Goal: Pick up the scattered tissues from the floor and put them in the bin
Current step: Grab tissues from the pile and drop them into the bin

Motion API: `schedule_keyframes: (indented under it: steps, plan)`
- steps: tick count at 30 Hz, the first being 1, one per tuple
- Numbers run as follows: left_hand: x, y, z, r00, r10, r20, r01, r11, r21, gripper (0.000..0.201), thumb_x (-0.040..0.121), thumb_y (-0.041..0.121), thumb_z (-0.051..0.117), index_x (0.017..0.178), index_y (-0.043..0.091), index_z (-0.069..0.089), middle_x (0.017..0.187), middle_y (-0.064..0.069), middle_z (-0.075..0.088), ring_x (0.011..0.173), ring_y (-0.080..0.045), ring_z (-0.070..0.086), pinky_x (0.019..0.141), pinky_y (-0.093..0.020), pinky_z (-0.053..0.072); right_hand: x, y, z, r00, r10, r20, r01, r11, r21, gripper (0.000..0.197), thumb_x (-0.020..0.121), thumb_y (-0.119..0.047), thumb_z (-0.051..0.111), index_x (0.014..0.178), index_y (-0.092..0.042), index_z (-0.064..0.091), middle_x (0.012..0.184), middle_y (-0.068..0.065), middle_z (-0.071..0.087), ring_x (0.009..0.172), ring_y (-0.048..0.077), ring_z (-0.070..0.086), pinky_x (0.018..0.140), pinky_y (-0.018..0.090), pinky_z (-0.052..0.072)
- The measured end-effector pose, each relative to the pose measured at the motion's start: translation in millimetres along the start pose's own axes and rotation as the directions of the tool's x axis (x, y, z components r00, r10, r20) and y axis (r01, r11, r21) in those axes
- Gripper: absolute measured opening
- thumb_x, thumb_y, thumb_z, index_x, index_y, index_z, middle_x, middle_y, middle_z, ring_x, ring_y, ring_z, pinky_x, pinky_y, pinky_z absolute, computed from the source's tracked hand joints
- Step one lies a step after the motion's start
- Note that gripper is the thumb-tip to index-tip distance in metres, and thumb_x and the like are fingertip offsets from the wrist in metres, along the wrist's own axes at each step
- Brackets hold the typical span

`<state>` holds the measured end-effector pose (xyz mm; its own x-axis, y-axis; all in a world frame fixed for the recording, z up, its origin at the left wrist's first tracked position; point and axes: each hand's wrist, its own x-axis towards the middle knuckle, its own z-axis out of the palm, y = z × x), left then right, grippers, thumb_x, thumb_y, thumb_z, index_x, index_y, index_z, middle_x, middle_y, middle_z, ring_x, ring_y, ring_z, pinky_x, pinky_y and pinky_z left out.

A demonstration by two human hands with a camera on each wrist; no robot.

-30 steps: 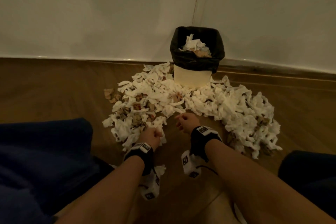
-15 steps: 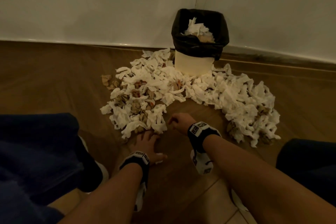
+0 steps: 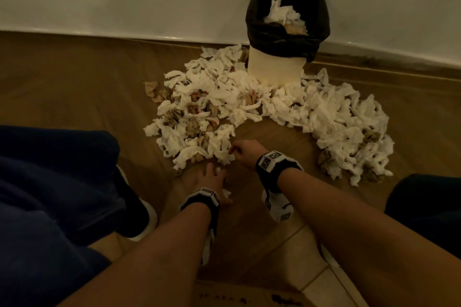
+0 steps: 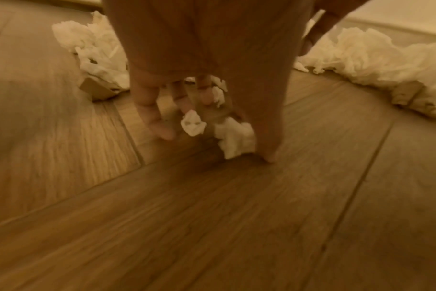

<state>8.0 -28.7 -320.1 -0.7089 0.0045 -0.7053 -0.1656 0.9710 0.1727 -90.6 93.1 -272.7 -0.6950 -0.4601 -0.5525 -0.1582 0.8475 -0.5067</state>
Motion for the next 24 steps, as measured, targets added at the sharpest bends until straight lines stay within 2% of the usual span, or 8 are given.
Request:
schedule_keyframes:
  steps: [6,9,12,15,17,20,22,24]
  plan:
    - [4,0,-5,1.000,-0.008,-0.021,0.005,0.992,-0.130,0.029,0.084,0.024,0.067,0.111,0.016,0.062,0.135,-0.010,0.033,0.119,-0.034,0.043,0.101,-0.039,0.042,0,-1,2,1.000,-0.005,0.016,0.005,1.000,-0.025,0.027,0.096,-0.013,0.042,0.113,-0.013,0.063,0.100,0.010,0.062,0.061,0.009,0.048,0.052,0.021,0.037]
    - [6,-6,-8,0.998,0.017,-0.053,-0.026,0.984,-0.174,0.021,0.091,0.017,0.057,0.107,0.012,0.070,0.129,-0.011,0.051,0.120,-0.029,0.047,0.100,-0.032,0.041,1,-1,5,1.000,0.001,0.022,0.001,0.998,-0.061,0.028,0.095,-0.012,0.043,0.114,-0.014,0.063,0.117,0.011,0.060,0.092,0.022,0.058,0.072,0.028,0.044]
    - [6,-11,-10,0.991,-0.050,-0.124,0.011,0.955,-0.297,0.022,0.092,0.016,0.055,0.104,0.014,0.073,0.118,-0.008,0.064,0.108,-0.026,0.058,0.090,-0.030,0.047,4,-2,11,0.999,-0.030,0.021,0.034,0.979,-0.202,0.025,0.093,-0.015,0.049,0.112,-0.018,0.066,0.135,0.009,0.042,0.121,0.030,0.043,0.100,0.036,0.040]
    - [9,-17,-7,0.956,-0.206,-0.211,0.074,0.859,-0.507,0.021,0.092,0.017,0.054,0.099,0.018,0.074,0.111,-0.003,0.068,0.098,-0.024,0.061,0.077,-0.025,0.046,3,-9,20,0.993,-0.076,0.085,0.103,0.922,-0.374,0.025,0.091,-0.031,0.055,0.113,-0.027,0.066,0.152,0.002,0.017,0.130,0.037,0.027,0.109,0.043,0.031]
    - [11,-21,-6,0.917,-0.325,-0.231,0.086,0.726,-0.682,0.023,0.092,0.013,0.052,0.105,0.020,0.069,0.116,-0.006,0.065,0.101,-0.026,0.060,0.080,-0.029,0.049,5,-12,29,0.978,-0.094,0.184,0.170,0.871,-0.462,0.037,0.092,-0.037,0.052,0.127,-0.027,0.057,0.156,0.000,0.007,0.134,0.038,0.022,0.111,0.044,0.029]
    - [11,-24,-9,0.876,-0.442,-0.194,0.089,0.543,-0.835,0.030,0.090,-0.001,0.049,0.111,0.016,0.064,0.120,-0.011,0.061,0.104,-0.028,0.060,0.082,-0.034,0.052,10,-15,35,0.976,-0.038,0.216,0.124,0.908,-0.399,0.046,0.095,-0.025,0.049,0.140,-0.015,0.042,0.152,0.008,0.024,0.132,0.034,0.034,0.109,0.042,0.033]
    - [12,-25,-11,0.868,-0.464,-0.176,0.084,0.486,-0.870,0.034,0.088,-0.008,0.046,0.108,0.012,0.064,0.117,-0.012,0.062,0.104,-0.029,0.060,0.087,-0.038,0.052,9,-13,31,0.993,0.014,0.118,0.024,0.949,-0.315,0.040,0.095,-0.021,0.051,0.133,-0.009,0.050,0.142,0.012,0.041,0.126,0.031,0.044,0.104,0.035,0.038]
    - [11,-25,-14,0.852,-0.489,-0.187,0.105,0.510,-0.854,0.034,0.091,-0.006,0.040,0.108,0.011,0.064,0.117,-0.011,0.061,0.105,-0.029,0.058,0.086,-0.035,0.050,7,-6,26,0.997,0.058,-0.042,-0.064,0.984,-0.165,0.031,0.092,-0.023,0.057,0.116,-0.005,0.063,0.126,0.012,0.056,0.116,0.027,0.053,0.094,0.029,0.042]
